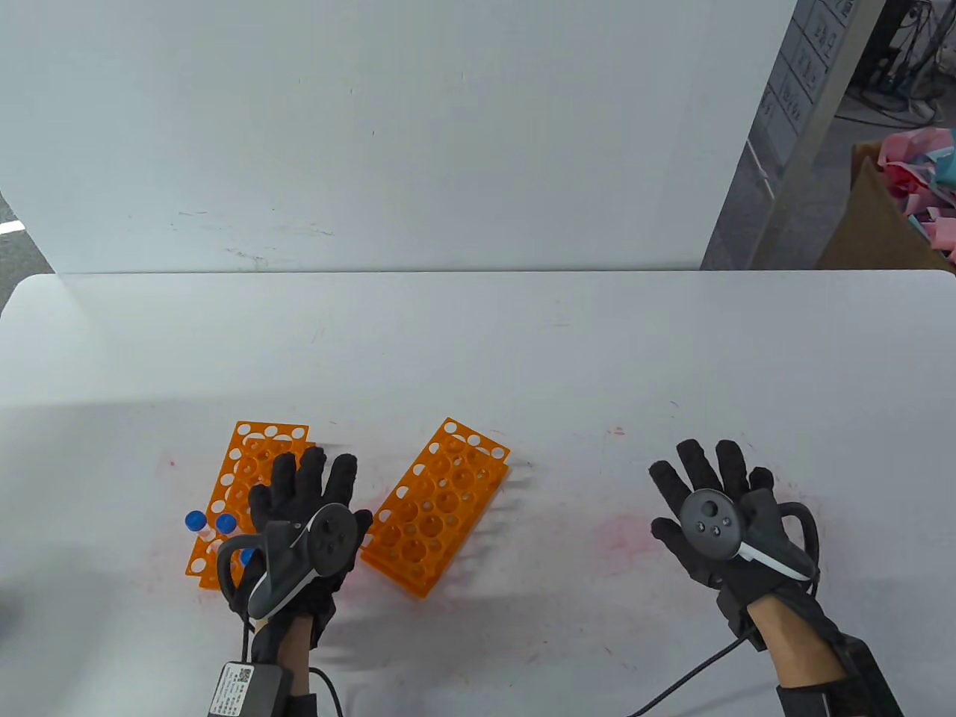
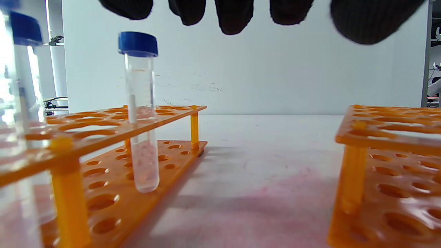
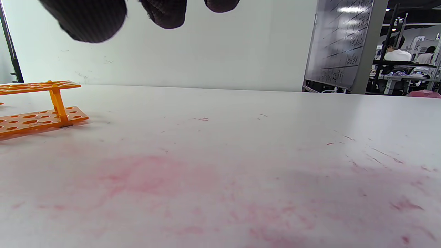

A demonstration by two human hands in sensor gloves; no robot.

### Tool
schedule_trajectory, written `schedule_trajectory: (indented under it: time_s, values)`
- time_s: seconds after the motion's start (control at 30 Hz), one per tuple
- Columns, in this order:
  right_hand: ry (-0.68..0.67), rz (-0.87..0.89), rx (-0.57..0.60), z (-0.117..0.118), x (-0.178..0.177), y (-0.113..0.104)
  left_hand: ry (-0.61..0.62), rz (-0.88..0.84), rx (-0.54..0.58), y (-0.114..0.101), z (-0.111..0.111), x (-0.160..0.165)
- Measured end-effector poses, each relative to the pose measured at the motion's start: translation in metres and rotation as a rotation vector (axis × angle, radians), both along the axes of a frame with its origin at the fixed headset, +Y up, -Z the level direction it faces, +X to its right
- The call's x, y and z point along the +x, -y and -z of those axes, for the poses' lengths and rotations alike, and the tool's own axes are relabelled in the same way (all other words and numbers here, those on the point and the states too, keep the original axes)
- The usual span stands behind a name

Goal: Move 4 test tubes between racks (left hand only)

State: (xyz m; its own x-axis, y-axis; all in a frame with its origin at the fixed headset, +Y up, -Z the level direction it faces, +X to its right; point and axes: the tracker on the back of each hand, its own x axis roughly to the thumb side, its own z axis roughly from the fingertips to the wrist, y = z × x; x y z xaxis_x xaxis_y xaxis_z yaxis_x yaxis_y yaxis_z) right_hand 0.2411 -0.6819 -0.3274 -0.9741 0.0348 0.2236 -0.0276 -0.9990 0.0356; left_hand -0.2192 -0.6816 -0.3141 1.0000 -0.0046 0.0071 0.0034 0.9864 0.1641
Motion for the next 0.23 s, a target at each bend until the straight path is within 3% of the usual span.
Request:
schedule_trajectory:
  time_s: [0.23]
  values:
    - [-0.012,0.002,-0.012,-0.001,-0.002,0.000,0.076,0.065,0.011,-0.002,-0.003,0.016]
